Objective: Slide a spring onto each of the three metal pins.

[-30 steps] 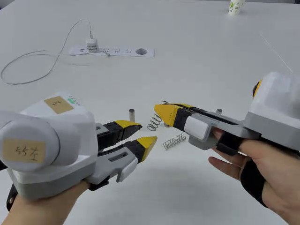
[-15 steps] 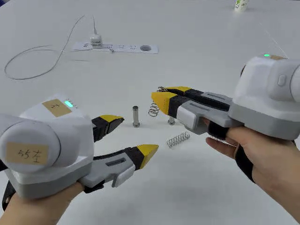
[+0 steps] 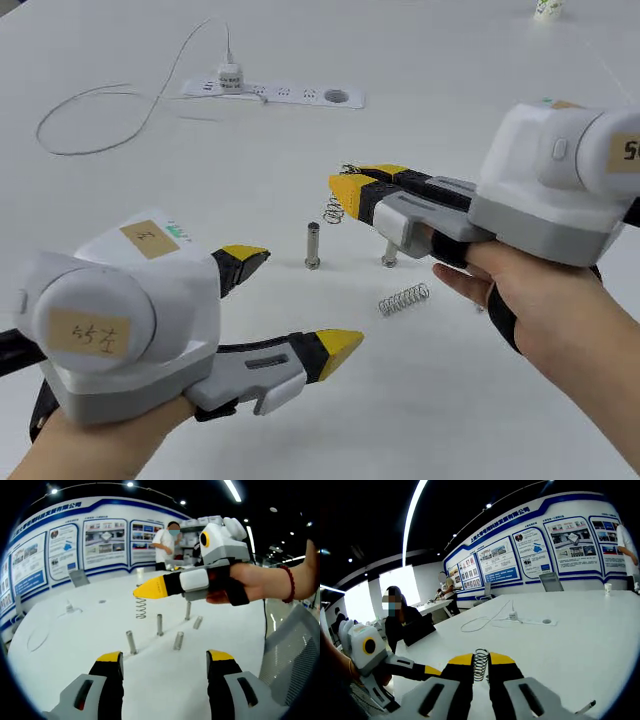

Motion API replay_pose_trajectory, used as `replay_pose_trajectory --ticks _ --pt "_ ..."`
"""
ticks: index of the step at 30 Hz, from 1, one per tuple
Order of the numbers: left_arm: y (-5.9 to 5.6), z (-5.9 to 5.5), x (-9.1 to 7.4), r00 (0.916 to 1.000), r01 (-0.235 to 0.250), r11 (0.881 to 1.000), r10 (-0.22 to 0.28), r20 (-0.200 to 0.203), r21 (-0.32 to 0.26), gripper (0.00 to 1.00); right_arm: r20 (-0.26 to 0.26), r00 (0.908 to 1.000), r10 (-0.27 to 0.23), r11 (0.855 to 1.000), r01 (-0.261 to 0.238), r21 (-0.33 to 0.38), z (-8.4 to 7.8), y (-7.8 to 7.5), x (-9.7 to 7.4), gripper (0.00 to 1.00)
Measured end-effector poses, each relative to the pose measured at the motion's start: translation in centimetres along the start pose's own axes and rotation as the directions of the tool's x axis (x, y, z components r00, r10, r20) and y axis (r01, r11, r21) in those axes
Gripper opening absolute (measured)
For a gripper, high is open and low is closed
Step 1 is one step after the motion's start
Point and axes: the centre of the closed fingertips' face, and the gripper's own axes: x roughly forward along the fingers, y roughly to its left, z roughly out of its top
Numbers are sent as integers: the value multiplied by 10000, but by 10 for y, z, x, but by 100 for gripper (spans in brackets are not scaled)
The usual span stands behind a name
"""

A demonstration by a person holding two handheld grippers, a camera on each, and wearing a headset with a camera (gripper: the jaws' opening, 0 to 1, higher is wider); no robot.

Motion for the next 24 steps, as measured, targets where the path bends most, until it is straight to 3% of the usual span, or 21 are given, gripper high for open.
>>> replay_pose_trajectory --ticks 4,15,24 --pt "-1 2 1 9998 40 9997 -35 189 -248 74 -128 9999 4 9997 -7 -246 -4 -3 8 11" --pt "3 -2 3 9999 -147 9995 147 -7 -268 86 -385 9993 -21 9952 -17 -979 -18 -4 27 11" --pt "2 -1 3 10000 -95 9996 96 28 -279 91 -688 9967 -439 9838 312 -1767 -28 -8 33 12"
